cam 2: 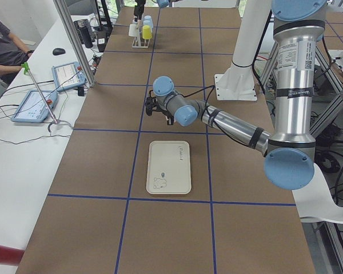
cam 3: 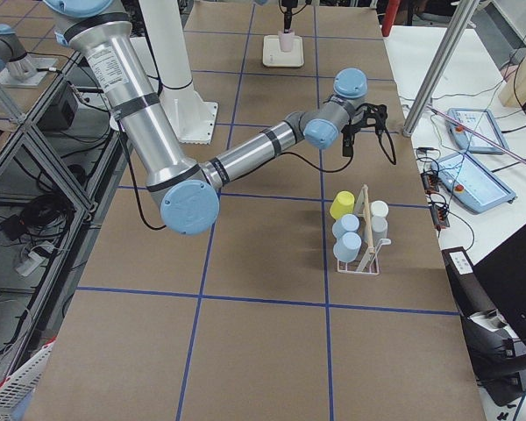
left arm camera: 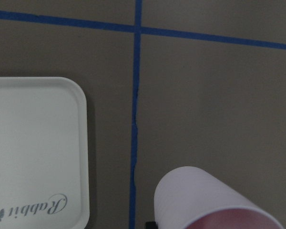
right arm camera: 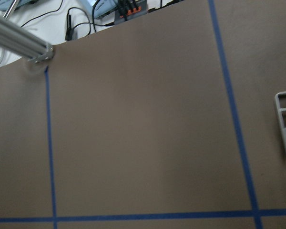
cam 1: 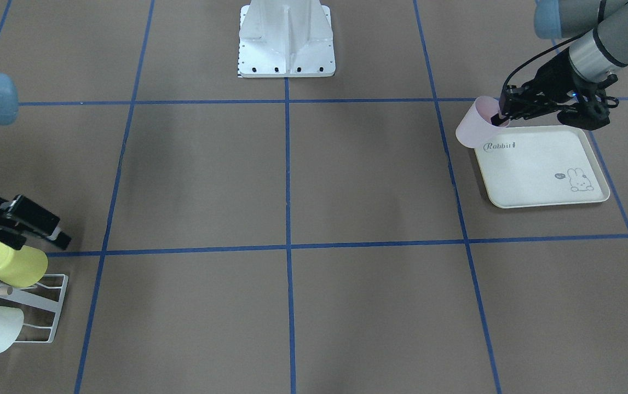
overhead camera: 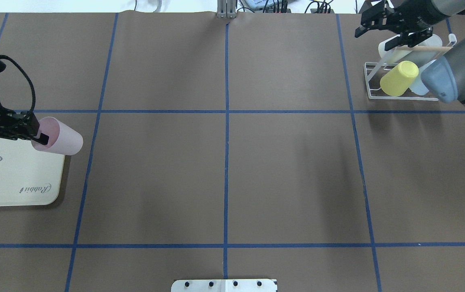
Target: Transfer IKEA cup to right arm and place on rack
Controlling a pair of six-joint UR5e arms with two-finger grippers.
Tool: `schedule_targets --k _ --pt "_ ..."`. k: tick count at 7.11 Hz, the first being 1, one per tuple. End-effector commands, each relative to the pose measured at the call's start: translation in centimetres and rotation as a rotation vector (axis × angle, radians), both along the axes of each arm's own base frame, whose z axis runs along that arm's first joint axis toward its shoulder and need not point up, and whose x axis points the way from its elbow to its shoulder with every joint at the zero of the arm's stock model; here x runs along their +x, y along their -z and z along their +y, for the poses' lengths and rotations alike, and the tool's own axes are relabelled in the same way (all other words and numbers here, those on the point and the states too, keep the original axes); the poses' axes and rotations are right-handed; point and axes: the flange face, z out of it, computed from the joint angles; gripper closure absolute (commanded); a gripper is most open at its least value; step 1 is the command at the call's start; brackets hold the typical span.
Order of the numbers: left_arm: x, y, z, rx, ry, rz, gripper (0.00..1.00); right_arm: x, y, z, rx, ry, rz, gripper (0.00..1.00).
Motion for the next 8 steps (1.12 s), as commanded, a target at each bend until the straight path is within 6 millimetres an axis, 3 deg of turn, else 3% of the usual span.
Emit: schedule_targets --k 1,2,4,5,6,8 --pt "4.6 8.6 -2.2 -0.134 0.067 0.075 1.0 -5.6 5.4 5.7 0.008 0.02 -0.103 0.02" --pt "5.2 10.4 -2.7 -0.139 0.093 0.09 1.0 -7.5 6.6 7.3 -0.018 -0.008 -0.201 0.02" --pt "6.4 11.1 -2.8 -0.127 0.158 0.198 1.0 -10.8 8.6 10.6 -0.035 -0.038 -0.387 0.02" --pt "9.3 10.7 -2.9 -0.129 0.218 0.292 1.0 -11.9 9.4 12.1 -0.031 -0.038 -0.459 0.02" --pt "10.8 9.4 -3.2 -0.121 0.275 0.395 1.0 -12.2 9.9 13.2 -0.042 -0.033 -0.529 0.02" --pt "12.1 9.9 -4.7 -0.191 0.291 0.581 1.0 -11.6 10.7 14.4 -0.067 -0.015 -0.65 0.02"
